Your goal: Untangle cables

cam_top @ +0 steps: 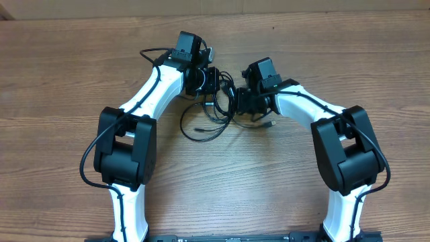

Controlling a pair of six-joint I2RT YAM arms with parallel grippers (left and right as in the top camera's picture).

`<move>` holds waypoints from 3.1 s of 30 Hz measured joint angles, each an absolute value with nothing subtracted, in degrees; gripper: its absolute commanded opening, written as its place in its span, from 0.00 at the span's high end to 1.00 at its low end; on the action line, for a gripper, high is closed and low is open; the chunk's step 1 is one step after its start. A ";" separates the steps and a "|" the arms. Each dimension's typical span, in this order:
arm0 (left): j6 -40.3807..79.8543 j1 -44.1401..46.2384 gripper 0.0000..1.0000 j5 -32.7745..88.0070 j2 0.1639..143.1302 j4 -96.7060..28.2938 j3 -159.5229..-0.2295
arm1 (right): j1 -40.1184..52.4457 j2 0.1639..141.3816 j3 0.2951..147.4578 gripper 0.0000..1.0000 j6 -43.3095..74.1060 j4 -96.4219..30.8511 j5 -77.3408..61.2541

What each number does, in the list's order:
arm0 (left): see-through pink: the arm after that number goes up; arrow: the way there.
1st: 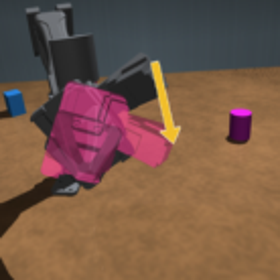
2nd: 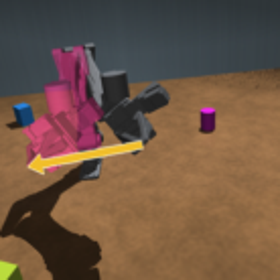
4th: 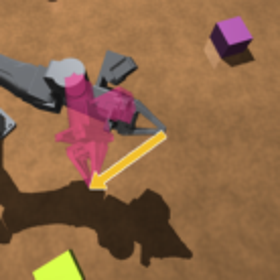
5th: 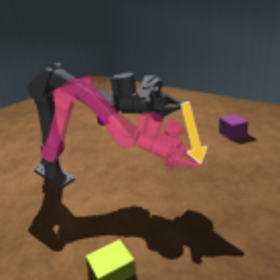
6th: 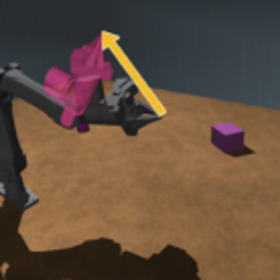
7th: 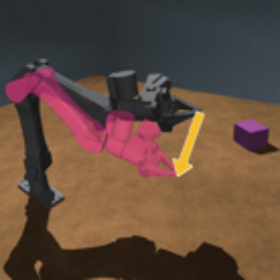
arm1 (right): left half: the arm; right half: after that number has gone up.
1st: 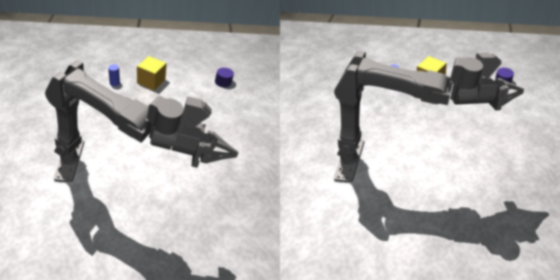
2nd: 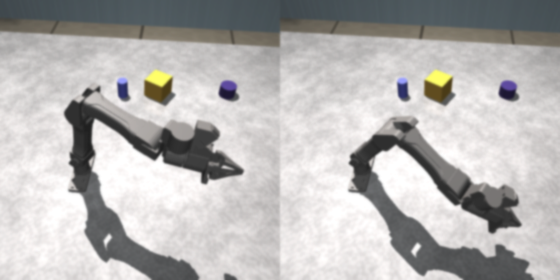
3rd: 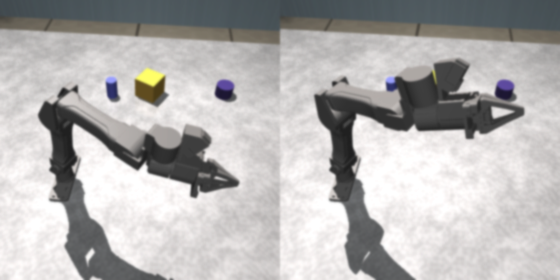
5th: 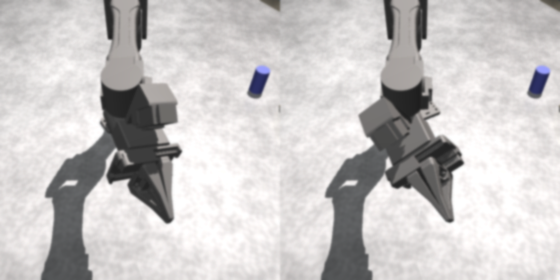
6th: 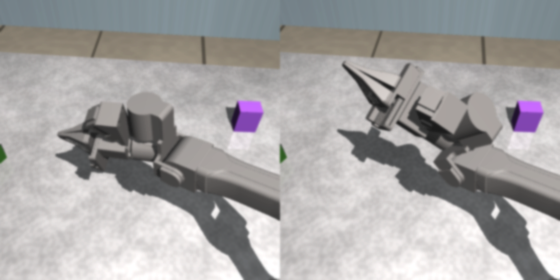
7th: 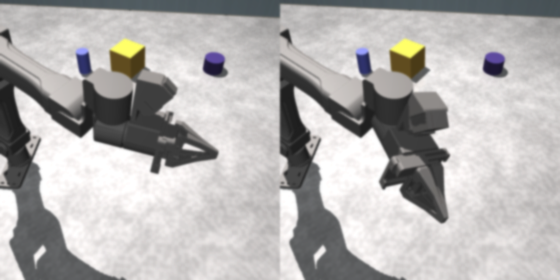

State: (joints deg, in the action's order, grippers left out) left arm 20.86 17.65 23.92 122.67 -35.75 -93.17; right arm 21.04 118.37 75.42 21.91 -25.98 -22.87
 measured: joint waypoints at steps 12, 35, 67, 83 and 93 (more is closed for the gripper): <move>22.37 17.65 0.96 19.66 122.67 -35.92 -93.08 | 16.19 108.12 75.42 0.96 16.97 -29.63 -35.77; 22.37 17.72 0.96 19.66 122.58 -35.97 -89.06 | 13.80 107.87 75.42 0.47 16.64 -42.19 -17.76; 22.37 17.72 0.96 19.42 122.58 -35.97 -88.95 | 21.39 118.30 75.44 0.75 16.51 -25.26 -17.61; 22.37 17.69 0.96 19.51 122.58 -35.75 -88.95 | 21.41 118.30 75.44 0.73 16.71 -21.87 -17.72; 22.37 17.69 0.96 19.73 122.58 -35.75 -88.95 | 21.43 118.30 75.44 0.78 17.12 -21.04 -16.25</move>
